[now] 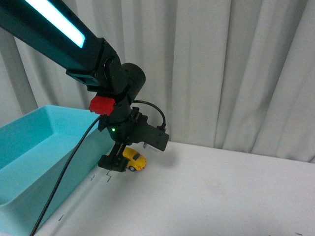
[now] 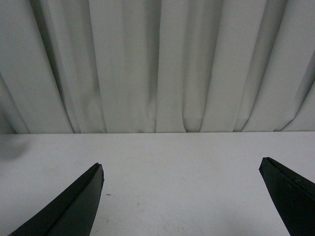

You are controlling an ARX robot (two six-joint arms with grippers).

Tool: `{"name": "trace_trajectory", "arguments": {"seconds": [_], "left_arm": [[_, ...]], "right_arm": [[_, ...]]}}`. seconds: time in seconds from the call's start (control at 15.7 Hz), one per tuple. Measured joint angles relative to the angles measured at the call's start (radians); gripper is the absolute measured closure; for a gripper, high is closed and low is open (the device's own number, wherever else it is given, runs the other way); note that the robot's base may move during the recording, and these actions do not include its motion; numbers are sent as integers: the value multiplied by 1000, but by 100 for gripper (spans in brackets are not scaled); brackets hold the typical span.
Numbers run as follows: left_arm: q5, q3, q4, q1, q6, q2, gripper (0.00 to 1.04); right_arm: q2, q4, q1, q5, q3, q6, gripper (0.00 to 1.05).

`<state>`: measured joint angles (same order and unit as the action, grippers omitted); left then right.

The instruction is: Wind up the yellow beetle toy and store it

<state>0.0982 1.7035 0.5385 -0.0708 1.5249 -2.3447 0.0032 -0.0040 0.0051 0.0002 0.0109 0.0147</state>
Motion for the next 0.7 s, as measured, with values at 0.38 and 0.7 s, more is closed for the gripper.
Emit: {"name": "trace_trajectory", "arguments": {"seconds": [0.38,0.7], "left_arm": [[15,51,-12,16,-51,-66,38],[-29,10,-21,7,13,-18,64]], "right_arm": [[0,0,0,0,0,0,7],[0,0,0,0,0,0,7]]}}
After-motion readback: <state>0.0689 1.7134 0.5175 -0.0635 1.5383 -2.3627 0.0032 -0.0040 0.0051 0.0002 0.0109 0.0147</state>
